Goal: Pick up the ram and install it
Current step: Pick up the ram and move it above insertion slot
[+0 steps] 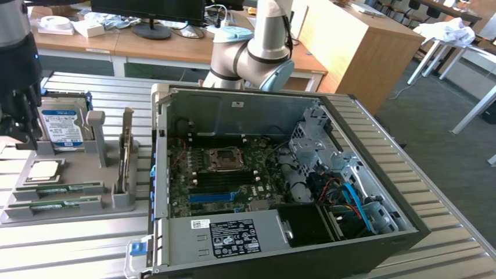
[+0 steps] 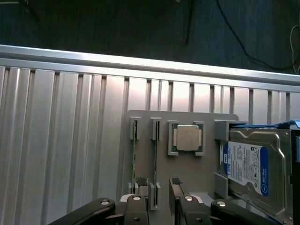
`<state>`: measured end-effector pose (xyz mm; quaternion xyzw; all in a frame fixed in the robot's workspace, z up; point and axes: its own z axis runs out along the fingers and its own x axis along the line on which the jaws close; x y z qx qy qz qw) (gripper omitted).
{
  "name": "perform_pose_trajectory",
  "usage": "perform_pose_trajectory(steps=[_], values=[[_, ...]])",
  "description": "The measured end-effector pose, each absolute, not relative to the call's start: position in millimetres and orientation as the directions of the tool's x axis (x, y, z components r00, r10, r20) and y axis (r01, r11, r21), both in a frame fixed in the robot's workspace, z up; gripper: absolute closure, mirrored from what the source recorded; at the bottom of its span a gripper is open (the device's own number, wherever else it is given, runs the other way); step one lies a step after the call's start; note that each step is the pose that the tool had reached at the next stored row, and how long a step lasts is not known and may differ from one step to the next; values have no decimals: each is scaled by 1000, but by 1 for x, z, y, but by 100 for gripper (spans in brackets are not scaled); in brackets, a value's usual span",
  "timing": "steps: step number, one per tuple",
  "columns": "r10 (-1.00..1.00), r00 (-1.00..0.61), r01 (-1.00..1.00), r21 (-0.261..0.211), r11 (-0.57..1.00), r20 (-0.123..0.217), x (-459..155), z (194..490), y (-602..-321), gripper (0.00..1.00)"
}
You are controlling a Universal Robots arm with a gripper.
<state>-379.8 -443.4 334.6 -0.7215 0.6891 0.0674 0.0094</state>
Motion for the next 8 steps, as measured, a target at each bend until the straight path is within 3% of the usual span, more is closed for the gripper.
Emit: perform_pose_trajectory(steps=[8], values=[[-993,41,-996,79,-50,-110,-380,325,-443,69]])
